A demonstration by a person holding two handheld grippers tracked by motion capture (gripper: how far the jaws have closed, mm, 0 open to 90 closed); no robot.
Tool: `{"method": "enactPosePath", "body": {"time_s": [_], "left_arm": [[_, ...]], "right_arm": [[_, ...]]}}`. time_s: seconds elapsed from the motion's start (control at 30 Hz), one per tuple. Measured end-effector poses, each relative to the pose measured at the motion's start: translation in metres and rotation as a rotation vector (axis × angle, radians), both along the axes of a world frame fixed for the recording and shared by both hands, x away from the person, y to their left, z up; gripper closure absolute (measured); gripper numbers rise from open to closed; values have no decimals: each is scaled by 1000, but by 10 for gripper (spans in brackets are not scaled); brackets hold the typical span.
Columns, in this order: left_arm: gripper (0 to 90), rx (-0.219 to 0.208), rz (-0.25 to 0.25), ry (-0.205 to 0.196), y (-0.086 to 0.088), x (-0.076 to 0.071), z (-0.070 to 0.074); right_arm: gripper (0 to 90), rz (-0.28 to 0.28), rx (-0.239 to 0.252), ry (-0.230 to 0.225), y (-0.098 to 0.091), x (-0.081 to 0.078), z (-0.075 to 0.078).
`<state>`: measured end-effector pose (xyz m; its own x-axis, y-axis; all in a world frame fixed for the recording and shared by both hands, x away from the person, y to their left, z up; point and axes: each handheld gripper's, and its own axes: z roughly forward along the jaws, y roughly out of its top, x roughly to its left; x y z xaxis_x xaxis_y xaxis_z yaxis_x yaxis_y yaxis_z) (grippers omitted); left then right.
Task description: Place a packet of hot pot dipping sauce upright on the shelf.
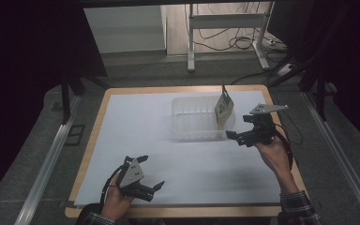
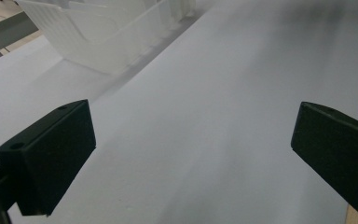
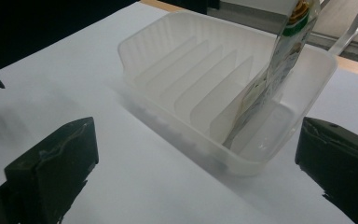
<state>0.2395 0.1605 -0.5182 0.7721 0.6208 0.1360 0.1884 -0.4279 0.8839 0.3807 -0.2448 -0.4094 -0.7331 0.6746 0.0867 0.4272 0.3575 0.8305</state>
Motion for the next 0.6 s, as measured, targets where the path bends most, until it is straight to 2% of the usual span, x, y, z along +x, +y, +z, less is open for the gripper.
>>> {"method": "enactPosePath", "body": {"time_s": [0.4,0.6], "left_arm": [[0,9,-6,7,0,0,0],[0,2,-7,12,0,0,-1]], "right_arm": [[0,42,-24,1,-7,-13,-5],[0,38,-40,8,-8,-20,-10]]}}
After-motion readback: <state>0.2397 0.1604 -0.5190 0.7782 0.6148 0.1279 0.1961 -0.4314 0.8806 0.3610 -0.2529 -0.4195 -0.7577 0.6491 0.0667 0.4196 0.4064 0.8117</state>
